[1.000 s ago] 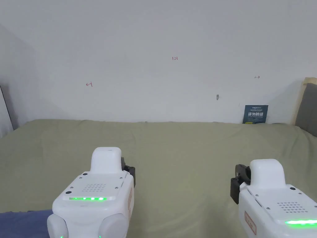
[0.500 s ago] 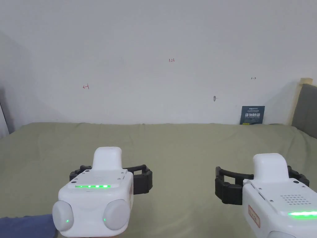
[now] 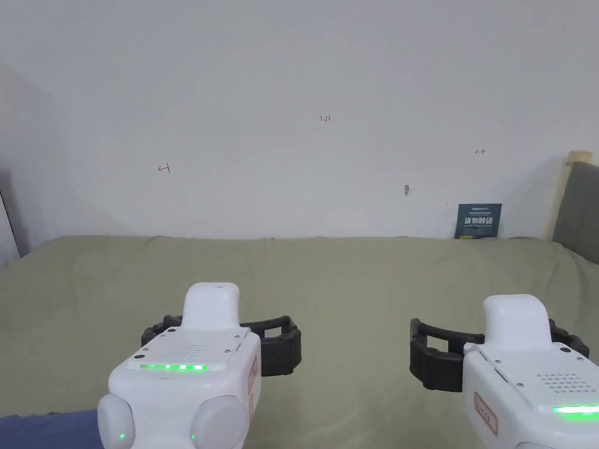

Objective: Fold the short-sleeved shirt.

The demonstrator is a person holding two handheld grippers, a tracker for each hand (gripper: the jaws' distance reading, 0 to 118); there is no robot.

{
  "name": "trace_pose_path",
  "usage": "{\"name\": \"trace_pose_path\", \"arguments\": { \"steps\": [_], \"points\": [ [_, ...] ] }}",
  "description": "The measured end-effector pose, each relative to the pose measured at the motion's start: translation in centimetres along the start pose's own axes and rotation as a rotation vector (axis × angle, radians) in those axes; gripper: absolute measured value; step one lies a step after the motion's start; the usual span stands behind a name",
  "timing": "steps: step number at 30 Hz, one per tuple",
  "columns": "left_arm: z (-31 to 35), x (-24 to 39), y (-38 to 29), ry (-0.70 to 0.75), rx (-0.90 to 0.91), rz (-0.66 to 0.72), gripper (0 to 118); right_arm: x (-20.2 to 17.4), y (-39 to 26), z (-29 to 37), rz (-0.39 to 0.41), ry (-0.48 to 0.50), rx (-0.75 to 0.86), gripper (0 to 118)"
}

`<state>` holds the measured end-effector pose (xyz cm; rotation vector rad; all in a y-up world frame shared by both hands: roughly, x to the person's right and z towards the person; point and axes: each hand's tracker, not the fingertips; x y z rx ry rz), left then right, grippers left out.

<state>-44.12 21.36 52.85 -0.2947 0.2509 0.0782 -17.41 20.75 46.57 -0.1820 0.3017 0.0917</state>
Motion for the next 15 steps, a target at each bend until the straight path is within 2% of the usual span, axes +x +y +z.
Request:
{"name": "trace_pose_path", "arguments": {
  "steps": [7, 10, 15],
  "points": [
    [1.4, 0.4, 0.7, -0.036, -0.004, 0.052, 118, 0.2, -0.3, -0.4, -0.013, 0.004, -0.009, 118],
    [2.0, 1.4, 0.7, 0.051, 0.012, -0.009, 118, 0.2, -0.4, -0.4, 0.002, -0.001, -0.012, 118],
    [1.1, 1.1, 0.6, 0.052, -0.003, -0.049, 118, 0.1, -0.5, -0.4, -0.01, 0.007, -0.013, 118]
  ]
}}
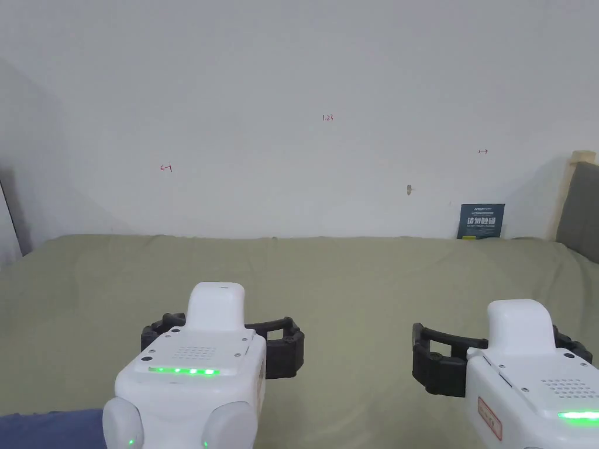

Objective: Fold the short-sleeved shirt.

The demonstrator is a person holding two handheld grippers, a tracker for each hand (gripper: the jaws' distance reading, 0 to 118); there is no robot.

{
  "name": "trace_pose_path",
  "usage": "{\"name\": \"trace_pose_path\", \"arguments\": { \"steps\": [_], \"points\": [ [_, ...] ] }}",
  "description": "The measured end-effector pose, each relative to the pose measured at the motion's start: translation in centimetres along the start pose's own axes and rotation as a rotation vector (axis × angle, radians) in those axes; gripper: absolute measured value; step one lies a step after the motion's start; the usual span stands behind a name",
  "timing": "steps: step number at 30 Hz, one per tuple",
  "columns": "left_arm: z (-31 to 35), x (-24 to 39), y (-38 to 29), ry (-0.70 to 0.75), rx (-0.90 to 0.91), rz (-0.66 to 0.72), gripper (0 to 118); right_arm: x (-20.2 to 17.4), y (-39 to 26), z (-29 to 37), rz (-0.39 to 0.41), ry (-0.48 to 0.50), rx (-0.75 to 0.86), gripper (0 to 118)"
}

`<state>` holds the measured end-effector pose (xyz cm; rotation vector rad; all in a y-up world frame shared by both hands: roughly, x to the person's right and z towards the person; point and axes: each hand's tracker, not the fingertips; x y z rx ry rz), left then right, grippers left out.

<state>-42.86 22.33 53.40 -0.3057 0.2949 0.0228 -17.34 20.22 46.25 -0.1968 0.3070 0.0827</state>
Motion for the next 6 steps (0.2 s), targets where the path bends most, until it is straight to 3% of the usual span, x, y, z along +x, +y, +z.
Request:
{"name": "trace_pose_path", "arguments": {
  "steps": [3, 6],
  "points": [
    [0.0, -0.1, 0.0, 0.005, -0.014, 0.0, 118, -0.2, 0.0, 0.2, 0.004, 0.003, -0.001, 118],
    [-0.1, -1.8, -0.2, -0.058, 0.041, 0.107, 118, -0.3, -0.1, 0.2, 0.002, 0.008, -0.001, 118]
  ]
}}
